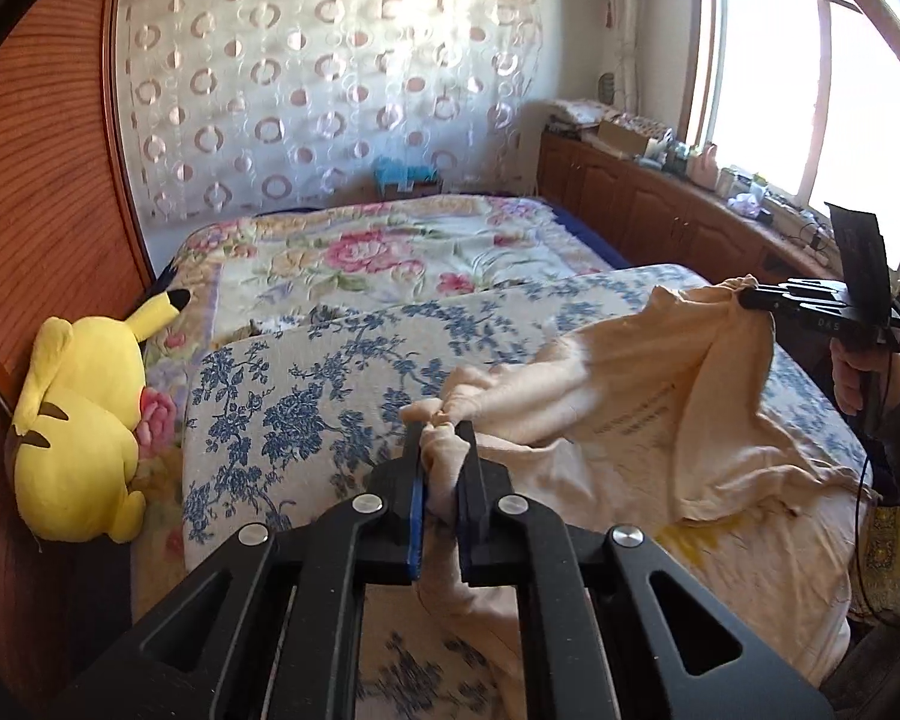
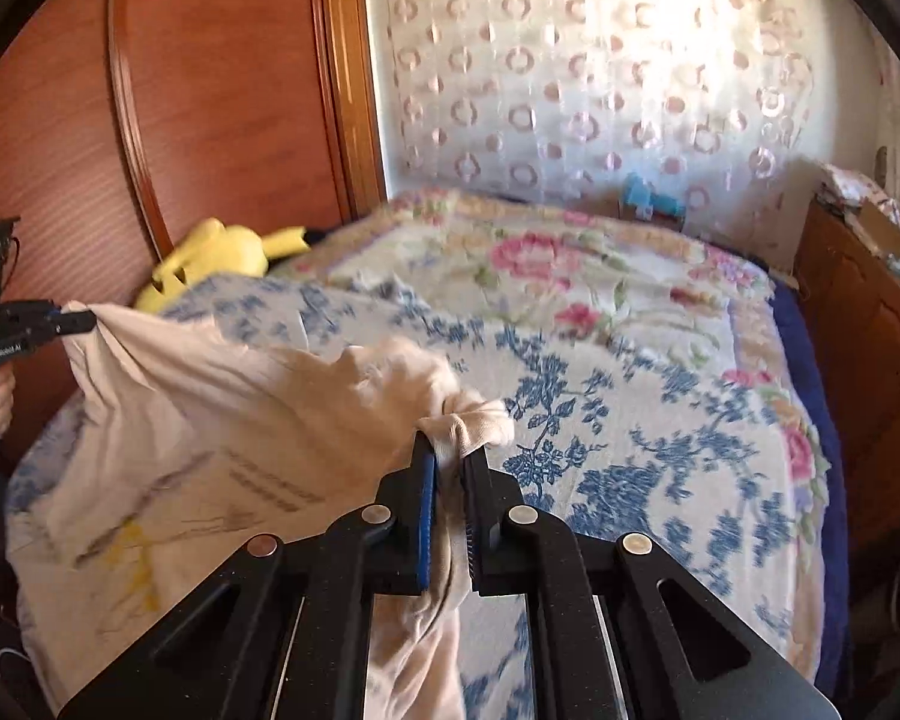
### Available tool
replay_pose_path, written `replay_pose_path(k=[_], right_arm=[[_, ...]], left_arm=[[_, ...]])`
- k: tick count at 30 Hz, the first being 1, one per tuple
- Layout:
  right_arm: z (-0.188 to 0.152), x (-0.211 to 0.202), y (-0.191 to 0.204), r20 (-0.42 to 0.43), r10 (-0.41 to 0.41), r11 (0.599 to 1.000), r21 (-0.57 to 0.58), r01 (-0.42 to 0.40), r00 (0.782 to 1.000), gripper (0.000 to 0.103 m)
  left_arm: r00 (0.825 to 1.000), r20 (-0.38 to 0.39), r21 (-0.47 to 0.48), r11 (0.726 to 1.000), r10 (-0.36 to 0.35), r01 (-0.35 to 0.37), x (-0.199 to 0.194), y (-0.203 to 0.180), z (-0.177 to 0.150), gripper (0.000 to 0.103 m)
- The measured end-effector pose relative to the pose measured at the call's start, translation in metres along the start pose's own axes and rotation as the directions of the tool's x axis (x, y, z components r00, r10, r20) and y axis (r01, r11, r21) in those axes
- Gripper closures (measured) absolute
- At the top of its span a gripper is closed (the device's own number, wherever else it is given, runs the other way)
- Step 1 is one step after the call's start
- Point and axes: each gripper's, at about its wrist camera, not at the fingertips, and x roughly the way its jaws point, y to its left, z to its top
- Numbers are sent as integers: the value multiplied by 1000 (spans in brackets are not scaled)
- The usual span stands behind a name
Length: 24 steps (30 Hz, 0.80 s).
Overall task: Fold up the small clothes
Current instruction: 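Close the left tool on the hem while the right tool grips it too, then lift the hem with both tools, lay it over the body, open both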
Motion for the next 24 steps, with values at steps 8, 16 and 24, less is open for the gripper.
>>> replay_pose_path(k=[8, 16, 24], right_arm=[[-64, -102, 33, 51, 5, 1000, -3, -5, 999, 95], [-135, -183, 61, 0, 26, 1000, 16, -26, 1000, 95], [-153, -221, 71, -75, 23, 999, 37, -20, 997, 95]], left_arm=[[997, 62, 17, 999, -47, 46, -72, -33, -52, 94], [998, 19, -13, 998, -63, 63, -124, -55, -118, 94], [999, -10, -28, 999, -39, 38, -151, -66, -141, 94]])
